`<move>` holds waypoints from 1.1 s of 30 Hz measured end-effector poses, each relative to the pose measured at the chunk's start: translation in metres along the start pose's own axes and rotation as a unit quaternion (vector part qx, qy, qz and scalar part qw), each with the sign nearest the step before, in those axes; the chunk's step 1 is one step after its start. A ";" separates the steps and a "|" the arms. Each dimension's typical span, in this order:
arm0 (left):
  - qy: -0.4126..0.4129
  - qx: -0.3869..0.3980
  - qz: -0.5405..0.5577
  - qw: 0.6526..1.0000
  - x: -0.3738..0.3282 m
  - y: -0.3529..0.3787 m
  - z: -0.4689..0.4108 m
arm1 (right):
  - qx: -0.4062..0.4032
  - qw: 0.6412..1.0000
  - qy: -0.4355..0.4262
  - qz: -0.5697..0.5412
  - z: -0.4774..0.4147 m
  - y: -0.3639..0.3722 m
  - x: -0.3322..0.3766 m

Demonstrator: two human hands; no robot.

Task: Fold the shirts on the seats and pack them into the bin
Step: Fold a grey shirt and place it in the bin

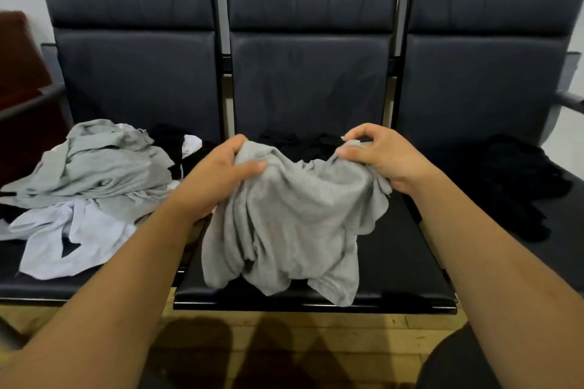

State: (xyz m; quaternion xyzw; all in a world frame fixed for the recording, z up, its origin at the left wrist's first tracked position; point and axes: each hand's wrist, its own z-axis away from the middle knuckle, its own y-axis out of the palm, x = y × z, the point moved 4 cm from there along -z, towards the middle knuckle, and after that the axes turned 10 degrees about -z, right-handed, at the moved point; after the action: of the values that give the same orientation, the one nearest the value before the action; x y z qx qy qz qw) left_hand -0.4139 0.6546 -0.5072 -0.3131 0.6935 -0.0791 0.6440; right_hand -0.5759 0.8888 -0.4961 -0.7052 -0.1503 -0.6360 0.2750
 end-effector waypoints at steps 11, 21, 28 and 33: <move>0.008 0.145 -0.182 0.973 -0.014 0.028 0.005 | 0.180 0.979 -0.071 0.069 0.015 0.053 0.006; -0.010 0.054 0.202 0.978 0.005 0.001 0.001 | 0.050 0.995 -0.058 -0.058 0.017 -0.003 -0.002; 0.047 0.008 -0.028 0.998 -0.085 0.005 -0.013 | 0.202 0.974 0.016 -0.102 0.034 0.031 0.042; 0.082 0.017 -0.119 0.989 -0.147 -0.028 -0.024 | 0.103 0.985 -0.135 -0.036 0.026 0.013 0.117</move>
State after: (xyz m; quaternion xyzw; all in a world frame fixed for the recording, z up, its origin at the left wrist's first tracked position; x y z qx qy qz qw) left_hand -0.4313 0.7044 -0.3653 -0.3747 0.7004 -0.1920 0.5763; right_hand -0.5307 0.8770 -0.3847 -0.7465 -0.2765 -0.5253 0.3004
